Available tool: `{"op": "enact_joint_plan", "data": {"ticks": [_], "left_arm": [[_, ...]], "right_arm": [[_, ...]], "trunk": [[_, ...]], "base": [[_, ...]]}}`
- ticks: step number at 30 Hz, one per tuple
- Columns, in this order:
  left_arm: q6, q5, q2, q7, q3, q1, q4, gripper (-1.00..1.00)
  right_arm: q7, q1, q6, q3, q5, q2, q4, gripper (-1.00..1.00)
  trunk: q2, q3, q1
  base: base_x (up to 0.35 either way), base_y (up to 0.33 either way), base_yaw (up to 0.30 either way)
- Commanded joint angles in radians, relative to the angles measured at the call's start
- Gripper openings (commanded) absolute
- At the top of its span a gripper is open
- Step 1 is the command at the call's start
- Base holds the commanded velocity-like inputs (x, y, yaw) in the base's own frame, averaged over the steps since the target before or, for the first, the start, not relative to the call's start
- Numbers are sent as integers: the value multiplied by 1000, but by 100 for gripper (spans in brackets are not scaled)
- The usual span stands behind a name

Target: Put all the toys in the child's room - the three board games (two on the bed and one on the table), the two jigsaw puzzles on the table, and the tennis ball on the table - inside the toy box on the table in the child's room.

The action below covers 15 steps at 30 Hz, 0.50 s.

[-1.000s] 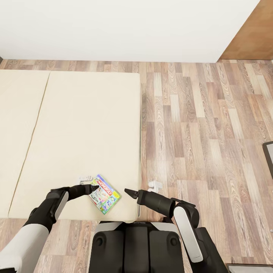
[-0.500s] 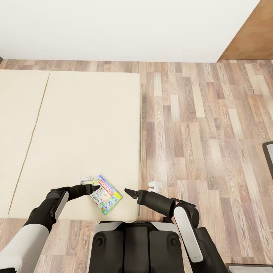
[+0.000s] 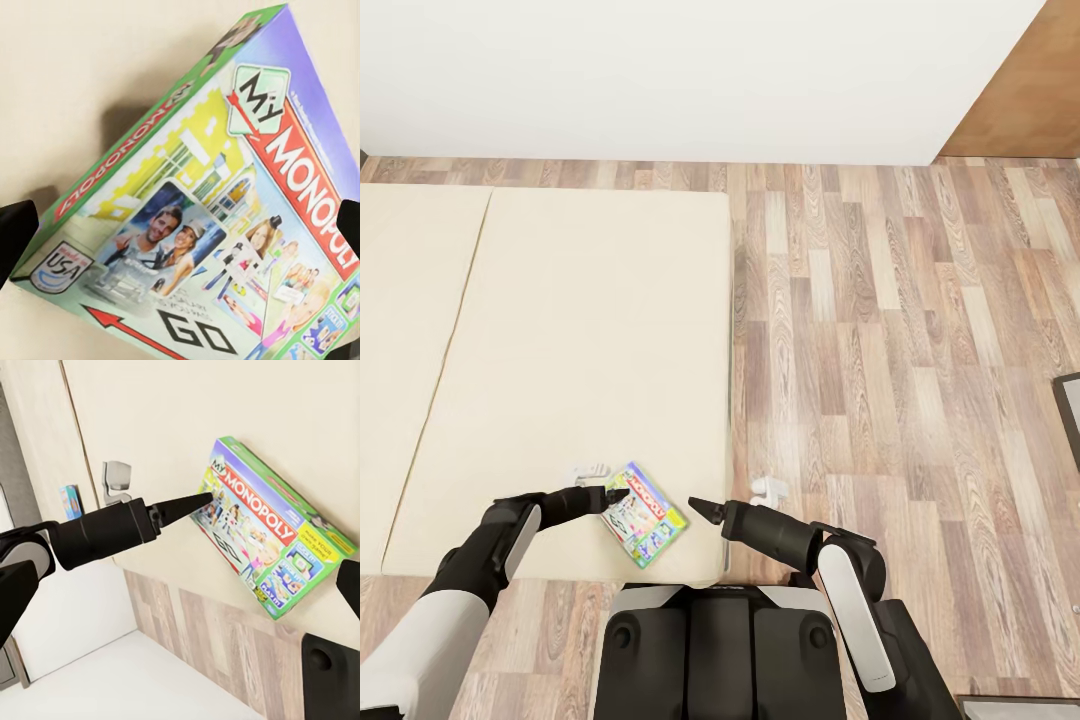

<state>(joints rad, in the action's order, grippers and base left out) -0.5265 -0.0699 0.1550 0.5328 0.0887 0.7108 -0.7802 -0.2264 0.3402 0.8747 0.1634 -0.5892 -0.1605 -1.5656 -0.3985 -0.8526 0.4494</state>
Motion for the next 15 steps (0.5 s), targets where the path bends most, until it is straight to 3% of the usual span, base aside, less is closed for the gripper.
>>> {"op": "enact_joint_plan", "data": {"ticks": [1,15], "left_arm": [[-9,-7,0,2,2,0,-1,100],[-9,-10,-18,54,2,0,-1,100]], "right_arm": [[-7,0,4,-1,6,-1,-1,100],[-10,0,4,-11,2,1,-1,100]], "trunk": [[-2,-1,1],[-2,-1,1]], "base": [[0,0,0],[0,0,0]]}}
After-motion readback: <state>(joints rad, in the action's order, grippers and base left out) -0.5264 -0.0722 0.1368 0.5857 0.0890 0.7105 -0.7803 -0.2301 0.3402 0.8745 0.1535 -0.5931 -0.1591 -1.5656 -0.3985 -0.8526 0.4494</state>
